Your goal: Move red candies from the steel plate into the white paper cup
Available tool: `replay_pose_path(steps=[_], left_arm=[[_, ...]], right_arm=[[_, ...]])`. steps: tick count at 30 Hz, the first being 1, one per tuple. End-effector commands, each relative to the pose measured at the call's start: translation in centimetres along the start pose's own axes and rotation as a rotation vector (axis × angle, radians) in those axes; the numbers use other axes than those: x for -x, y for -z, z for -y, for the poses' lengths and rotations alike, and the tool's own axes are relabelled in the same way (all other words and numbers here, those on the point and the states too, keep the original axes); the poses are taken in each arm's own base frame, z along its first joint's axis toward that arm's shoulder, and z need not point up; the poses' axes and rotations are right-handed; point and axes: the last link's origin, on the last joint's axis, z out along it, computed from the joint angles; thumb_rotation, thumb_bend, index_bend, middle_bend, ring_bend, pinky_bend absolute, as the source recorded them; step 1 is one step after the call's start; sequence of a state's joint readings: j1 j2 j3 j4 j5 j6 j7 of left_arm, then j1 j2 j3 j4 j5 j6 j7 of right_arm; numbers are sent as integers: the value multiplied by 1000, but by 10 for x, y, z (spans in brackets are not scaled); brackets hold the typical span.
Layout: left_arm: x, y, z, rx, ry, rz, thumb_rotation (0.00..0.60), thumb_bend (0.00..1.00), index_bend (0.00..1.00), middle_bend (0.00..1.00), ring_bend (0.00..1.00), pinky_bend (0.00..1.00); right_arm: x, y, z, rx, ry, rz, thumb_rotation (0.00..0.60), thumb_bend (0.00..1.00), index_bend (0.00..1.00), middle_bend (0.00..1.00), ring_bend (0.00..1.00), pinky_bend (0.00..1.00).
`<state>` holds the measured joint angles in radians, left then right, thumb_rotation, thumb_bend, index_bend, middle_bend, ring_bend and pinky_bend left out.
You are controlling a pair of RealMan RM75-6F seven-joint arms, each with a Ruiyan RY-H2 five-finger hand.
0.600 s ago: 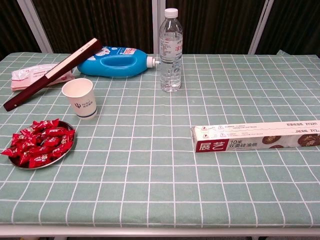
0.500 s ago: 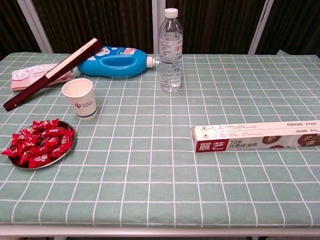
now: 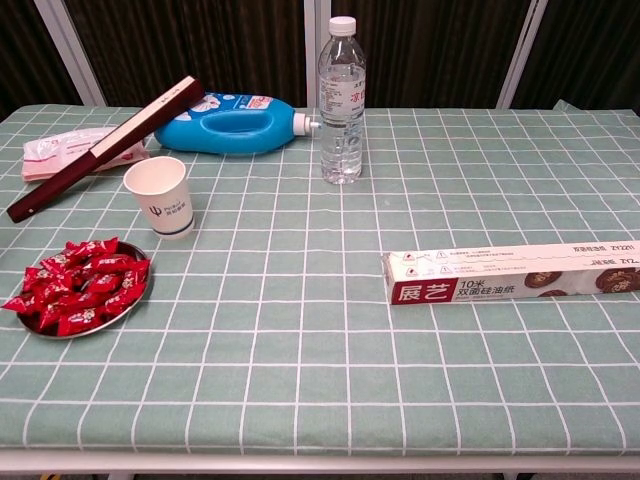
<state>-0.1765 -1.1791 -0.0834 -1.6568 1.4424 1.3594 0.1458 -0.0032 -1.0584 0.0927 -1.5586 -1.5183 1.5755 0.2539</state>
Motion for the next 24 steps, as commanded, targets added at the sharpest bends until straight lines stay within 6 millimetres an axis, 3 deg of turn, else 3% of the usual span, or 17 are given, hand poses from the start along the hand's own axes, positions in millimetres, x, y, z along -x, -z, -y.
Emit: replay_pose_path(steps=[1, 8, 15, 24], left_arm=[[5, -19, -15, 92, -44, 28, 600, 198, 376, 389, 742, 1000], [37, -46, -46, 192, -110, 183, 600, 193, 363, 388, 766, 1000], [66, -48, -70, 257, -131, 250, 600, 191, 356, 388, 766, 1000], [86, -51, -82, 284, -204, 269, 600, 192, 356, 388, 765, 1000]], right_arm=[[0, 0, -1, 3, 3, 6, 600, 78, 7, 96, 0, 186], [0, -3, -1, 7, 4, 8, 600, 71, 0, 96, 0, 186], [0, -4, -3, 23, 13, 19, 600, 71, 0, 96, 0, 186], [-1, -4, -4, 34, 16, 22, 600, 58, 0, 96, 0, 186]])
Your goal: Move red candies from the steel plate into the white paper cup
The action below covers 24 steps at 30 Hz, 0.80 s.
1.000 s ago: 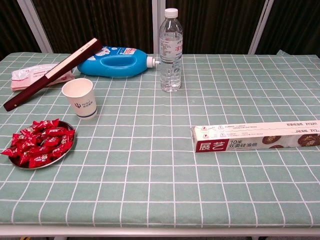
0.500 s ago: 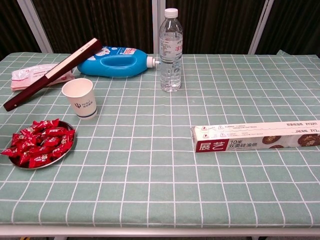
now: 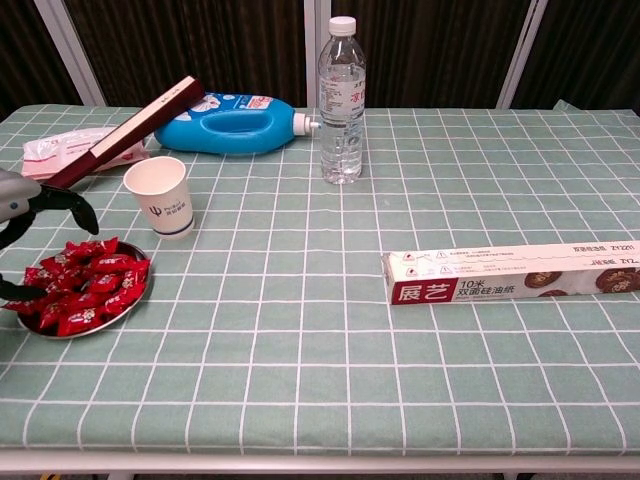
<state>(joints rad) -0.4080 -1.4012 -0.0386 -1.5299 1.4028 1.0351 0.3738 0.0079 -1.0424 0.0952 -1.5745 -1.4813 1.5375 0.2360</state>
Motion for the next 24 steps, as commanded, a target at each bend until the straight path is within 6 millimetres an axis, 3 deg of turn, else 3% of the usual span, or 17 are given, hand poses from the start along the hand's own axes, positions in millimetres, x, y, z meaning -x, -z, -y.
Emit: replay_pose_path(steps=[1, 13, 16, 24], left_arm=[[6, -5, -6, 11, -23, 15, 600, 192, 356, 388, 765, 1000], [20, -19, -10, 10, -75, 89, 600, 186, 384, 392, 772, 1000], [22, -22, -10, 10, -82, 94, 600, 195, 441, 439, 780, 1000], [26, -29, -12, 30, -50, 103, 600, 336, 623, 628, 801, 1000]], right_arm=[[0, 1, 0, 2, -1, -1, 600, 58, 0, 96, 0, 186], [0, 2, -3, 17, 1, 8, 600, 55, 0, 95, 0, 185], [-1, 1, -2, 16, 1, 9, 600, 52, 0, 94, 0, 185], [-1, 3, -3, 29, 4, 17, 600, 42, 0, 95, 0, 193]])
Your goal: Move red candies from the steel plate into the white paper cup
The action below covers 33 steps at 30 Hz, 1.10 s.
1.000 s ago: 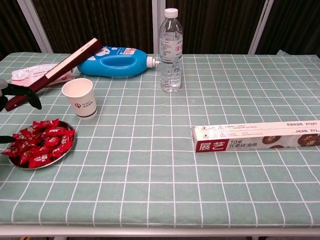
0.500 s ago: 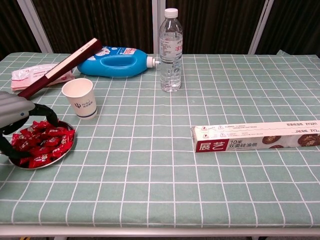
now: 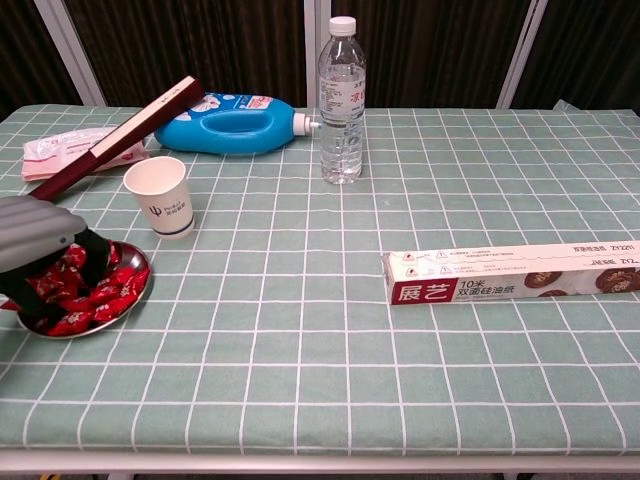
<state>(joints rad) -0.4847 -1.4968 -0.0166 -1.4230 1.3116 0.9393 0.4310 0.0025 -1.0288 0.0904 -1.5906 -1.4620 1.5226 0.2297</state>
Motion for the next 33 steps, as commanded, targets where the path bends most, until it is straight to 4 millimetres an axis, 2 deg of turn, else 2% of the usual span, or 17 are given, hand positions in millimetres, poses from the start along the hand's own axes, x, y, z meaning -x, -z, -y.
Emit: replay_pose_path(steps=[1, 9, 14, 26, 33], left_arm=[[1, -4, -2, 13, 9, 3, 600, 356, 633, 641, 805, 1000], [-5, -7, 2, 21, 60, -29, 600, 544, 714, 745, 871, 1000], [-17, -5, 8, 16, 90, -62, 600, 604, 735, 784, 899, 1000], [-75, -11, 9, 40, 136, -176, 600, 621, 740, 798, 909, 1000], [-111, -42, 0, 57, 149, -222, 600, 620, 740, 798, 909, 1000]], right_arm=[[-1, 1, 0, 3, 1, 0, 600, 42, 0, 95, 0, 194], [-3, 2, -1, 12, 1, -3, 600, 41, 0, 97, 0, 215], [-3, 2, -2, 12, 1, -2, 600, 41, 0, 99, 0, 221], [-4, 4, -6, 21, -2, -4, 600, 40, 0, 99, 0, 224], [-3, 4, -9, 26, -5, -1, 600, 40, 0, 99, 0, 227]])
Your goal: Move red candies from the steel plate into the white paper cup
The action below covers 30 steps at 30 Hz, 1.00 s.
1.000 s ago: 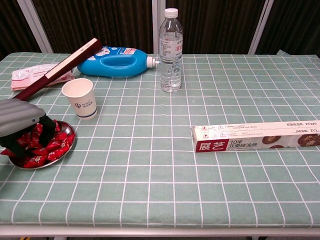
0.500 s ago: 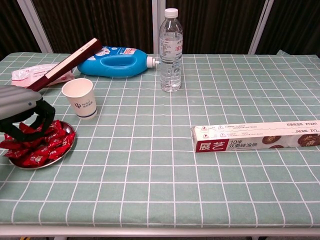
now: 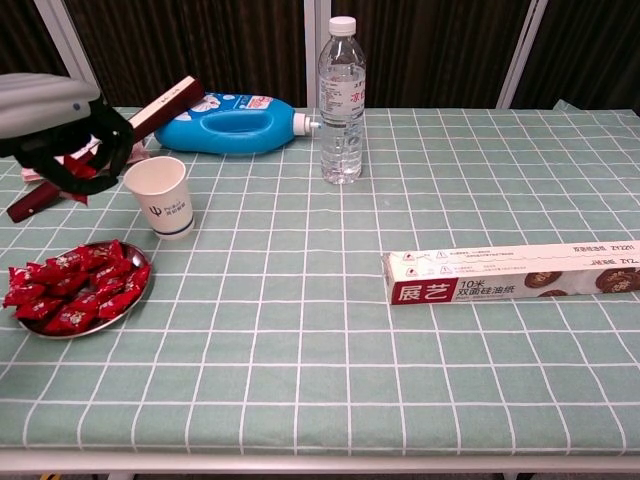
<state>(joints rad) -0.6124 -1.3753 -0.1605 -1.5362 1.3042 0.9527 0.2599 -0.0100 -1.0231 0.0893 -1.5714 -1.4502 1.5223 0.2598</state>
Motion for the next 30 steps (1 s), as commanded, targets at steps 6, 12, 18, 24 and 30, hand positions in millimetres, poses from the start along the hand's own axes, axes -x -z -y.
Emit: replay_pose_path(steps=[6, 12, 18, 24, 30], left_arm=[[-12, -47, -15, 0, 23, 4, 600, 620, 740, 797, 910, 1000], [-2, -63, -19, -27, 19, 20, 600, 619, 735, 783, 910, 1000], [5, -67, -14, -57, 16, 18, 600, 618, 708, 761, 904, 1000], [6, -66, -14, -71, 37, -17, 600, 455, 599, 692, 881, 1000], [0, -62, -12, -76, 49, -52, 600, 363, 547, 647, 869, 1000]], right_arm=[[-2, 1, -5, 14, -1, -2, 600, 41, 0, 99, 0, 230], [-3, 0, -9, 29, -1, 0, 600, 41, 0, 99, 0, 234], [-1, -1, -10, 37, 0, 10, 600, 41, 0, 100, 0, 245], [-1, -3, -10, 39, 3, 16, 600, 41, 0, 106, 0, 260], [-1, -3, -10, 40, 1, 16, 600, 42, 0, 110, 0, 268]])
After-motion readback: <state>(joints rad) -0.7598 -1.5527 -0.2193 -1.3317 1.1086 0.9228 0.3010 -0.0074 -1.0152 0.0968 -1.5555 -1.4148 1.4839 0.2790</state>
